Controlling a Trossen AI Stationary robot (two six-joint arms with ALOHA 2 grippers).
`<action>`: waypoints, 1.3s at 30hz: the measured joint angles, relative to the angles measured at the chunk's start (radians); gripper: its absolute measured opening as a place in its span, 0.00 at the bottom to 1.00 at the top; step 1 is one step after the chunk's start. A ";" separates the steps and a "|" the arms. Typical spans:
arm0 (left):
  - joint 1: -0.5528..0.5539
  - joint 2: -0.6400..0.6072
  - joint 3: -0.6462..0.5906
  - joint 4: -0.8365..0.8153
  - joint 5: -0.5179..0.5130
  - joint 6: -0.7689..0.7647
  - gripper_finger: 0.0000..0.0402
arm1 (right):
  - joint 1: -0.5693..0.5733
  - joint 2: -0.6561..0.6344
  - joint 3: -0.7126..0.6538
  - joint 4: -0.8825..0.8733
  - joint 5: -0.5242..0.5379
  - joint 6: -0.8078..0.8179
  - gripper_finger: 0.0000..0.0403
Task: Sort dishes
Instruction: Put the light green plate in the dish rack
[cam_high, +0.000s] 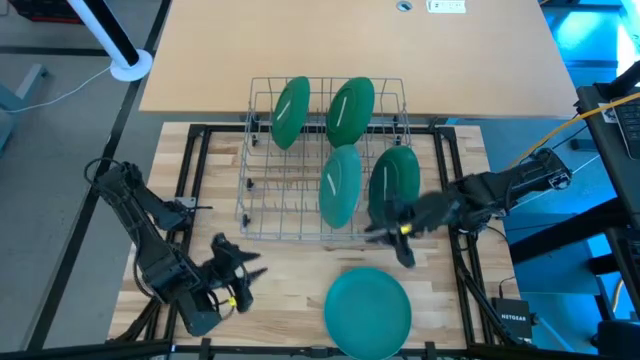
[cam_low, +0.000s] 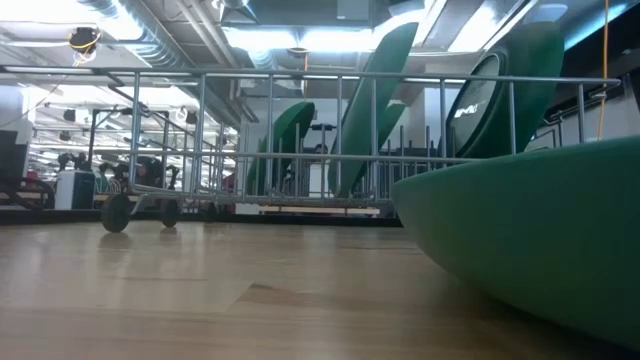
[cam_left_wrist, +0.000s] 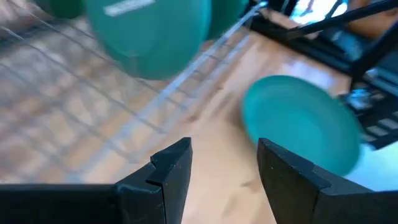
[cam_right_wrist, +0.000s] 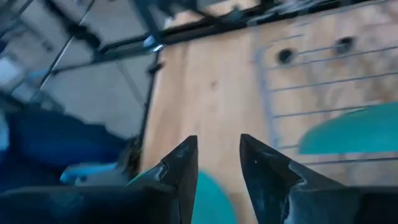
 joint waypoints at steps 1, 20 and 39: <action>0.003 0.016 0.000 0.045 0.000 0.008 0.43 | 0.028 0.001 0.000 -0.004 0.001 -0.001 0.31; 0.147 0.505 0.000 0.825 0.071 -0.051 0.43 | 0.679 0.155 0.000 0.000 0.499 0.308 0.31; 0.195 0.642 0.000 0.967 0.283 -0.316 0.43 | 0.792 0.442 -0.001 0.299 0.515 0.381 0.31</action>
